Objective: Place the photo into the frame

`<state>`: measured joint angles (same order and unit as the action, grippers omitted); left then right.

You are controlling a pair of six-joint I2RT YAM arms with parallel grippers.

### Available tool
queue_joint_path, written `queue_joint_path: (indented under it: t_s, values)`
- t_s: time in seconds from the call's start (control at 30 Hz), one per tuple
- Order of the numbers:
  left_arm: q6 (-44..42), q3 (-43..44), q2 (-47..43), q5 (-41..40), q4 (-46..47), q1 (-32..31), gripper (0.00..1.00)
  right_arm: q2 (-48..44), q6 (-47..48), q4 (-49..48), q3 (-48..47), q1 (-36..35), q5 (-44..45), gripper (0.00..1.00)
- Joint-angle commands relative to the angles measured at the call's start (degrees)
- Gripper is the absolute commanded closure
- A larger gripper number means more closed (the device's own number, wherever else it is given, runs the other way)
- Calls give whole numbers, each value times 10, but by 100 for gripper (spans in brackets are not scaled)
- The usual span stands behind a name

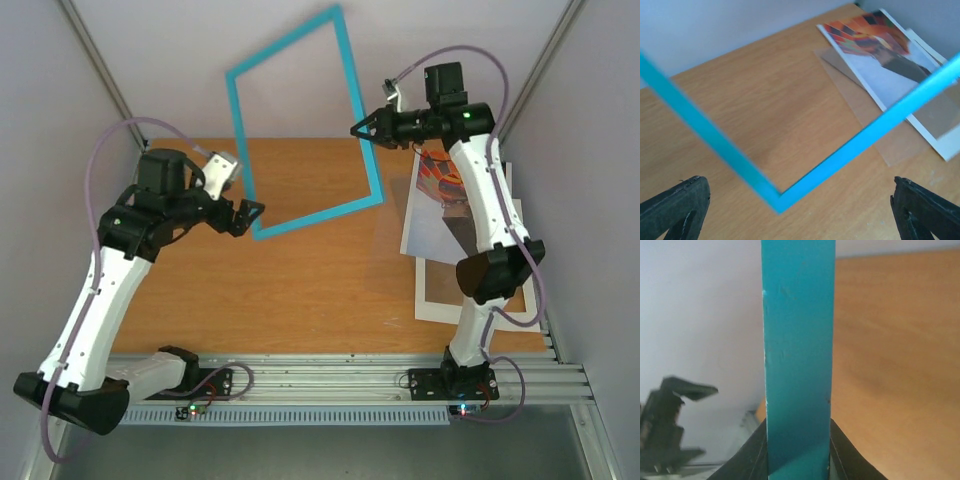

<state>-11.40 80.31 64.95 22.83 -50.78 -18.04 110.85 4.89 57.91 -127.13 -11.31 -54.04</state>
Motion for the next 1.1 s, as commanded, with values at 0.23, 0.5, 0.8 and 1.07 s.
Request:
queue_joint_path:
  t_s: [0.23, 0.5, 0.8, 1.07]
  values:
    - [150, 102, -37, -52, -2, 205, 1, -115, 386, 42, -46, -107, 285, 99]
    - [164, 128, -49, -182, -19, 278, 1, -195, 640, -186, 167, -256, 545, 99]
    - [139, 167, -45, -226, -32, 284, 1, -224, 839, -446, 394, -377, 677, 99]
    - [128, 112, -45, -162, -11, 284, 1, -197, 981, -778, 607, -452, 722, 99]
